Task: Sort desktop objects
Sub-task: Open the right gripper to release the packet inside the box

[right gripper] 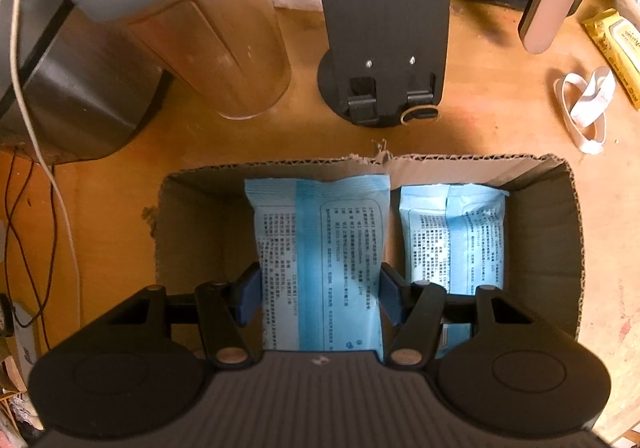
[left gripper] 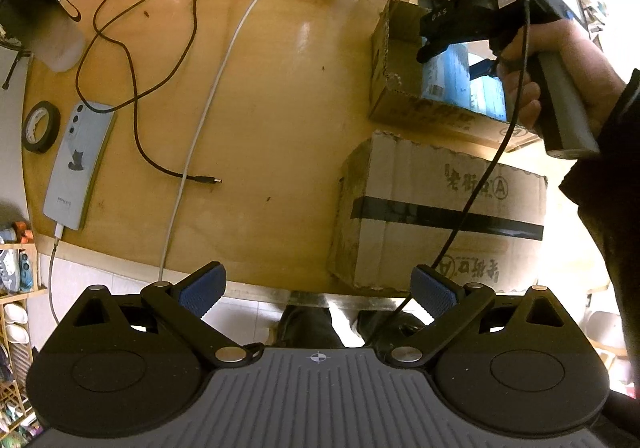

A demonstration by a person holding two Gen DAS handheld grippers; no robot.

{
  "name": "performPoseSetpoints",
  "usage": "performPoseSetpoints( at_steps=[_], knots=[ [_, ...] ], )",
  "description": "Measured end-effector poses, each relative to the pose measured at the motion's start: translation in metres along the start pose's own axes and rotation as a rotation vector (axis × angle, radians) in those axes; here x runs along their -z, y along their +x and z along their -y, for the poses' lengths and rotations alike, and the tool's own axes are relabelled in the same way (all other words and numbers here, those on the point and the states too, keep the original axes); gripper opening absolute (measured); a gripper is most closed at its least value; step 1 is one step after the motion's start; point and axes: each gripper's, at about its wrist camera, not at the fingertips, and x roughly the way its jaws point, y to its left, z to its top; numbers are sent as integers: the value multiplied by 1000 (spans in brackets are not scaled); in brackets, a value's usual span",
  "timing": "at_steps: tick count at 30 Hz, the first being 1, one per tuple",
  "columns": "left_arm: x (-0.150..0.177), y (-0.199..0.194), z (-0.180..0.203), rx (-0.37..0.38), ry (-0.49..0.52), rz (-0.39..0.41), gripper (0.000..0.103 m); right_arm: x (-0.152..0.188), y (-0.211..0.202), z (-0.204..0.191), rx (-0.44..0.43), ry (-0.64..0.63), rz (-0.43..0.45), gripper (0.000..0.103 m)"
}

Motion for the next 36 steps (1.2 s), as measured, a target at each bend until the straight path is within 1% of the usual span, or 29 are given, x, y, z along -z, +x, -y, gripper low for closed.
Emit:
performPoseSetpoints(
  at_steps=[16,24,26,27,28,30,33,36],
  knots=[
    [2,-1,0,-5,5,-8,101,2,31,-2,25,4,-19,58],
    [3,-2,2,-5,8,-7,101,4,33,-7,38,0,-13,60],
    [3,-2,2,-5,8,-6,101,5,33,-8,44,2,-11,71],
    [4,-2,2,-5,8,-5,101,5,33,-8,44,4,-1,88],
    [4,-2,2,-5,8,-5,101,6,31,-8,41,5,15,97],
    [4,-2,2,-5,8,-5,101,7,28,-10,29,0,35,103],
    [5,-2,2,-5,9,-5,101,7,25,-15,48,-21,59,103],
    [5,-2,3,-6,10,-1,101,6,24,-16,53,-21,56,103]
  ],
)
